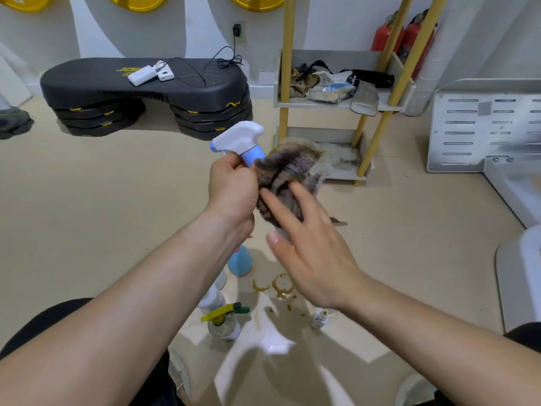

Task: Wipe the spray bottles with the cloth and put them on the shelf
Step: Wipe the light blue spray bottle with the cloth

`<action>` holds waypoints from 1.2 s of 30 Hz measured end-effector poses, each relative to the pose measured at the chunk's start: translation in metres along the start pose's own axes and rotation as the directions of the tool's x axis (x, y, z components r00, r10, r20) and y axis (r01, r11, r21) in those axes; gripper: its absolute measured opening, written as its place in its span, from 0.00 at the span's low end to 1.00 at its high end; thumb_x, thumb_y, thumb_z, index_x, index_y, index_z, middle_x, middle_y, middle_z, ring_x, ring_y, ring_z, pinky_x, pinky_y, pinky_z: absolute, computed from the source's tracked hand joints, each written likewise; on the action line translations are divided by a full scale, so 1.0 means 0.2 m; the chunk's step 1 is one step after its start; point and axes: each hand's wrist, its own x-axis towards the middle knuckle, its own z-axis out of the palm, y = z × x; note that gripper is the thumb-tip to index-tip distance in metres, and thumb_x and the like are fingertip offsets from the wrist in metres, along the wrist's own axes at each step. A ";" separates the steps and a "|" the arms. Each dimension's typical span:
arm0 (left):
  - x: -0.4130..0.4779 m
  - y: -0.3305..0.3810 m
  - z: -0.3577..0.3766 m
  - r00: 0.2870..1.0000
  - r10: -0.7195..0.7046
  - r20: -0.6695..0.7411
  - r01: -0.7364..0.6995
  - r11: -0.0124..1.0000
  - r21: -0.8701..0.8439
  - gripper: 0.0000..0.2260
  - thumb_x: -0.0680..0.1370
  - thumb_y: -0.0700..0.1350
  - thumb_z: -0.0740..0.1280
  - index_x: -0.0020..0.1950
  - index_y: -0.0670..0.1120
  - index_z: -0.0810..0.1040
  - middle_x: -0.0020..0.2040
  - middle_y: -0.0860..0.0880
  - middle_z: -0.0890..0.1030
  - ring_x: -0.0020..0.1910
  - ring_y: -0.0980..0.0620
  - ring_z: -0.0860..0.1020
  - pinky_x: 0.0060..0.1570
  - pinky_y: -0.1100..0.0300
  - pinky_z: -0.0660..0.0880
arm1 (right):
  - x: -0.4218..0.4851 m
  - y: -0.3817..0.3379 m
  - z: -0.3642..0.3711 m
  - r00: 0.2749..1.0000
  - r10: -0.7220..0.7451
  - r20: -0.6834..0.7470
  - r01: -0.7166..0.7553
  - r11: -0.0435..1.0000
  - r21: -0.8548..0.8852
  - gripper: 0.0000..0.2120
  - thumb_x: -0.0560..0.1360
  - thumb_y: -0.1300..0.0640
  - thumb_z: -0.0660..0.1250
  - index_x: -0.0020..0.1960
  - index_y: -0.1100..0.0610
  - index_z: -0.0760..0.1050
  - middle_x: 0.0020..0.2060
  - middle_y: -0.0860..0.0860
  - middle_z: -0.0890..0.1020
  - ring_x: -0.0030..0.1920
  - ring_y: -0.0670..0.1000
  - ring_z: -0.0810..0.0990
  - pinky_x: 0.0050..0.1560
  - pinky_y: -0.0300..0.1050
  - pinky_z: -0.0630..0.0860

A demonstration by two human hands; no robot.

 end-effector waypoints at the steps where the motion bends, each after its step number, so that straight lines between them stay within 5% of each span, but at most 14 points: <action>1: 0.00 0.00 0.01 1.000 -0.001 -0.007 0.001 1.000 0.005 0.06 0.76 0.30 0.64 0.51 0.33 0.78 0.40 0.41 0.75 0.36 0.46 0.72 0.35 0.57 0.71 | 0.00 -0.01 0.02 1.000 -0.008 0.006 0.009 0.996 -0.094 0.30 0.80 0.39 0.48 0.81 0.42 0.51 0.77 0.54 0.57 0.74 0.59 0.62 0.73 0.52 0.63; 4: 0.02 0.00 0.02 1.000 0.008 -0.021 -0.008 1.000 -0.003 0.05 0.76 0.32 0.66 0.51 0.35 0.79 0.41 0.41 0.77 0.39 0.46 0.75 0.43 0.51 0.75 | 0.05 0.04 0.00 1.000 -0.008 -0.020 0.007 0.999 -0.053 0.26 0.81 0.42 0.51 0.80 0.39 0.53 0.72 0.51 0.61 0.67 0.58 0.68 0.64 0.49 0.69; 7: 0.03 0.03 0.01 1.000 0.005 -0.030 -0.004 1.000 0.009 0.10 0.72 0.37 0.67 0.51 0.37 0.80 0.45 0.40 0.80 0.44 0.44 0.78 0.57 0.40 0.78 | 0.12 0.14 -0.02 0.997 0.056 -0.043 -0.038 0.943 0.331 0.24 0.81 0.45 0.52 0.77 0.38 0.62 0.74 0.46 0.64 0.72 0.45 0.66 0.68 0.41 0.64; 10: 0.04 0.05 -0.01 0.996 0.015 -0.089 -0.016 1.000 -0.010 0.06 0.76 0.32 0.65 0.50 0.38 0.79 0.44 0.43 0.79 0.44 0.44 0.78 0.58 0.39 0.78 | 0.13 0.18 0.00 0.988 0.152 -0.005 -0.123 0.819 0.560 0.25 0.80 0.43 0.52 0.78 0.35 0.58 0.75 0.42 0.64 0.71 0.43 0.67 0.75 0.51 0.64; 14: 0.07 0.06 -0.02 0.977 -0.025 -0.211 0.013 0.998 -0.059 0.10 0.77 0.31 0.62 0.42 0.44 0.75 0.41 0.46 0.76 0.41 0.47 0.75 0.57 0.41 0.79 | 0.03 0.12 0.04 0.999 0.016 -0.029 -0.013 0.994 0.104 0.29 0.80 0.41 0.51 0.80 0.37 0.51 0.79 0.54 0.57 0.75 0.58 0.63 0.72 0.51 0.66; 19: 0.06 0.05 -0.02 0.973 -0.075 -0.219 0.066 0.997 -0.048 0.07 0.77 0.31 0.60 0.44 0.41 0.74 0.38 0.44 0.73 0.34 0.47 0.73 0.37 0.57 0.74 | 0.03 0.08 0.05 0.994 -0.103 -0.028 0.092 0.960 -0.265 0.24 0.80 0.43 0.54 0.75 0.42 0.63 0.81 0.58 0.53 0.61 0.65 0.73 0.62 0.54 0.74; 22: 0.03 0.01 0.01 0.989 -0.087 -0.117 0.087 0.996 -0.010 0.08 0.77 0.30 0.60 0.51 0.38 0.77 0.40 0.41 0.76 0.37 0.45 0.75 0.37 0.54 0.75 | 0.09 0.11 -0.01 0.996 -0.082 0.020 0.084 0.977 -0.195 0.23 0.78 0.42 0.53 0.73 0.43 0.67 0.79 0.54 0.58 0.61 0.63 0.74 0.60 0.54 0.75; 26: 0.03 -0.03 0.01 0.991 -0.110 -0.077 0.113 0.993 0.025 0.07 0.77 0.30 0.62 0.49 0.40 0.77 0.41 0.41 0.78 0.39 0.43 0.77 0.42 0.49 0.77 | 0.15 0.17 -0.03 0.995 -0.085 0.043 0.074 0.973 0.218 0.18 0.82 0.48 0.56 0.70 0.40 0.72 0.75 0.46 0.63 0.74 0.48 0.66 0.70 0.47 0.68; 29: 0.06 -0.01 -0.02 0.988 -0.113 -0.106 0.119 0.991 0.054 0.07 0.75 0.32 0.64 0.45 0.43 0.76 0.42 0.42 0.78 0.41 0.44 0.76 0.46 0.46 0.78 | 0.16 0.21 -0.04 0.999 -0.044 -0.009 0.044 0.912 0.408 0.16 0.82 0.53 0.59 0.66 0.47 0.79 0.71 0.45 0.72 0.72 0.42 0.69 0.69 0.44 0.68; 32: 0.07 0.03 -0.04 0.982 -0.116 -0.150 0.113 0.993 -0.027 0.09 0.77 0.31 0.62 0.44 0.44 0.74 0.44 0.44 0.78 0.43 0.44 0.78 0.50 0.43 0.81 | 0.11 0.23 -0.06 0.983 -0.157 -0.091 0.175 0.951 0.256 0.15 0.80 0.54 0.62 0.63 0.51 0.81 0.71 0.48 0.73 0.66 0.46 0.75 0.60 0.42 0.74; 36: 0.09 0.09 -0.08 0.972 -0.146 -0.187 0.124 0.984 -0.125 0.13 0.77 0.28 0.60 0.42 0.46 0.70 0.51 0.42 0.78 0.48 0.42 0.79 0.52 0.41 0.81 | 0.04 0.26 -0.05 0.953 -0.301 0.030 0.296 0.950 0.099 0.14 0.80 0.50 0.63 0.64 0.48 0.79 0.79 0.54 0.61 0.71 0.55 0.73 0.64 0.45 0.73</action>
